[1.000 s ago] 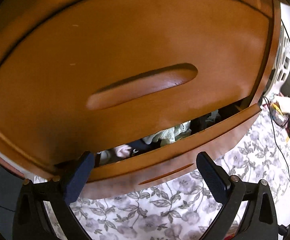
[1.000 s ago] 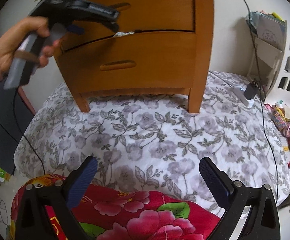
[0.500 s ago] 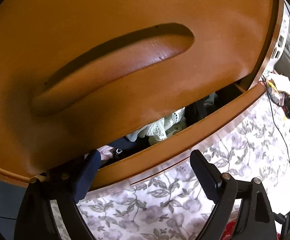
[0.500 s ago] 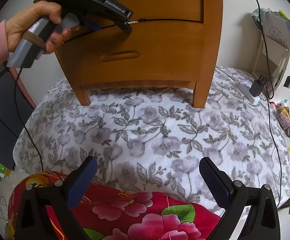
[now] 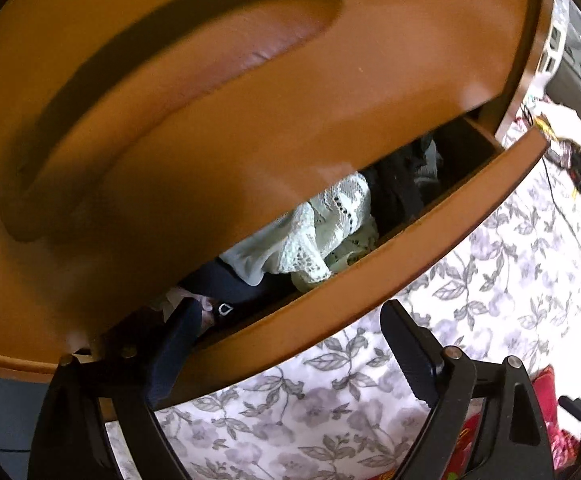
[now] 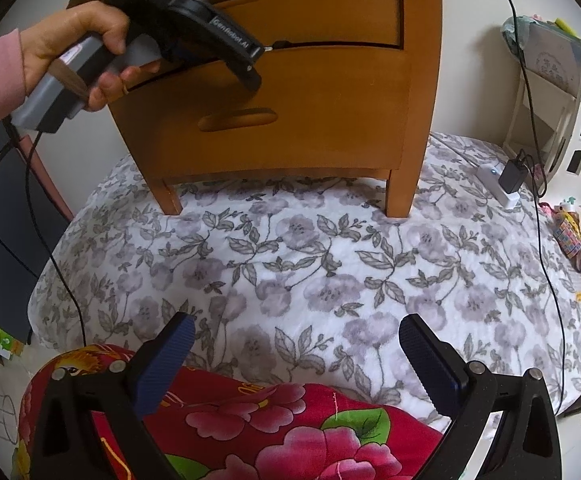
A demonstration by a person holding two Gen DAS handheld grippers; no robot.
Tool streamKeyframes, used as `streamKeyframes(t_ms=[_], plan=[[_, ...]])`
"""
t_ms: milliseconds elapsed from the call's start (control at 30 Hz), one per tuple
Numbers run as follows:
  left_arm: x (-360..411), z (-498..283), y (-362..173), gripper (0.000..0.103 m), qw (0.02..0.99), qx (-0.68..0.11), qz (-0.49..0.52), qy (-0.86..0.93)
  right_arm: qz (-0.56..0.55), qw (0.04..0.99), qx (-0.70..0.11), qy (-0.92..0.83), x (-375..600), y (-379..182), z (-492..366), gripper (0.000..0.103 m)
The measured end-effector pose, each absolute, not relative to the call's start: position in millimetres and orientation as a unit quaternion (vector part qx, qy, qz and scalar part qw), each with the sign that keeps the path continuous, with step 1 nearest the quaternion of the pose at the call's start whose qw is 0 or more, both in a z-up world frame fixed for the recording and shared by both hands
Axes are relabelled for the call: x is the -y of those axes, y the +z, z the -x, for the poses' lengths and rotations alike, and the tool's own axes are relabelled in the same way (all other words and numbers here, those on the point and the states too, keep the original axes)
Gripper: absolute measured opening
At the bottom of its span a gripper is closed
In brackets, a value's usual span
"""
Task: Take underwear out of drawer
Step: 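Hook the left gripper on the lower drawer's front edge and pull outward, then pull the lower drawer fully open with the left gripper, then back away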
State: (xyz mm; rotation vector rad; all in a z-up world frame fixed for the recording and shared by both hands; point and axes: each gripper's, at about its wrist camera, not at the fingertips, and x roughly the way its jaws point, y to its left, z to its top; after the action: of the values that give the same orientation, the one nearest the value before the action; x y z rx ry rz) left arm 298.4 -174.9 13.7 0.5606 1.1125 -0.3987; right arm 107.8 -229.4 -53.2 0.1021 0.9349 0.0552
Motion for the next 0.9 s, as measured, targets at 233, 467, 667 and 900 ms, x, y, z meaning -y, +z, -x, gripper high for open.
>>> streamKeyframes(t_ms=[233,467,667,900], plan=[[177.9,-301.6,20.4,0.091,0.786,-0.526,-0.264,-0.190,-0.048,0.891,-0.450,0.030,226.5,-52.7,-106.8,0.103],[170.8,-287.5,5.7,0.091,0.781,-0.528,-0.270,-0.198,-0.047,0.894,-0.444,0.026,226.3,-49.2,-103.3,0.103],[166.6,-271.9,8.4,0.091,0.781,-0.526,-0.269,-0.204,-0.045,0.900,-0.433,0.025,224.3,-40.7,-96.8,0.103],[166.7,-260.3,6.8,0.091,0.778,-0.528,-0.272,-0.203,-0.043,0.906,-0.420,0.026,222.4,-31.0,-88.1,0.103]])
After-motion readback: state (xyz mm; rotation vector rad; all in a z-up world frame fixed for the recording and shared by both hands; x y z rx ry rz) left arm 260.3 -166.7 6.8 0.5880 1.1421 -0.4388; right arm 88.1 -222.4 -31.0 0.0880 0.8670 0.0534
